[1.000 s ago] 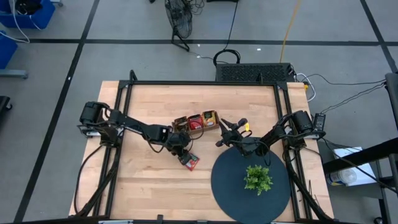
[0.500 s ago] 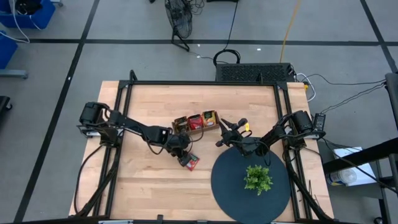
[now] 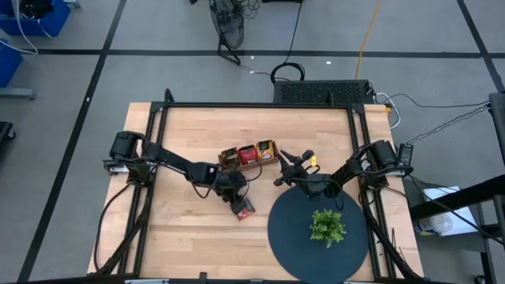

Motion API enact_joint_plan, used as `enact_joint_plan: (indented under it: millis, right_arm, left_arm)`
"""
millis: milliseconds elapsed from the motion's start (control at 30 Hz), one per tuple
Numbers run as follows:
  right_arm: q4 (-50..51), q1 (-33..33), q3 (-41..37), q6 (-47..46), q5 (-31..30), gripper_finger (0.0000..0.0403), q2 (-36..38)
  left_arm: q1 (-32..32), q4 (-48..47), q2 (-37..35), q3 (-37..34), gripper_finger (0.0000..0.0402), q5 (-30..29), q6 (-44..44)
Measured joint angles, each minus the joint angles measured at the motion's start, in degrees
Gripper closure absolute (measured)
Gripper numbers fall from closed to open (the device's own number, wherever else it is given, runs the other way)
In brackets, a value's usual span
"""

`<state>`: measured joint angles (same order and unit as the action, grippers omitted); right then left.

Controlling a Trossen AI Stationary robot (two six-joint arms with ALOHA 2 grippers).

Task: Pick & Place Tea
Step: Put the red tea bag into the middle section wooden organizer

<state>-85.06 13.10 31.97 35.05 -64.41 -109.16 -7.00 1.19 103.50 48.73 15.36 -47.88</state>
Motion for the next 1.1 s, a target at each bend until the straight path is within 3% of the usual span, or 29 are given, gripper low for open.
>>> enact_joint_plan:
  millis: [367,467,633,833,1000,1100]
  right_arm:
    - [0.0,0.0,0.0,0.1,0.0,0.0342,0.0]
    - [0.0,0.0,0.0,0.1,0.0,0.0342,0.0]
    - [0.0,0.0,0.0,0.1,0.0,0.0342,0.0]
    - [0.0,0.0,0.0,0.1,0.0,0.0342,0.0]
    - [0.0,0.0,0.0,0.0,-0.1,0.0342,0.0]
    - [0.0,0.0,0.0,0.0,-0.1,0.0342,0.0]
  left_arm:
    - [-0.3,0.2,0.2,0.0,0.0274,2.4,2.8]
    - [-0.4,-0.1,0.3,0.0,0.0301,2.1,4.6]
    - [-0.6,-0.5,0.4,-0.1,0.0389,1.9,7.7]
    - [-1.2,-0.1,-0.5,0.3,0.0397,0.3,12.2]
    - [-2.7,1.5,-6.1,2.3,0.0399,-5.2,22.3]
    - [-3.5,-0.6,-11.1,2.5,0.0399,-16.6,29.7]
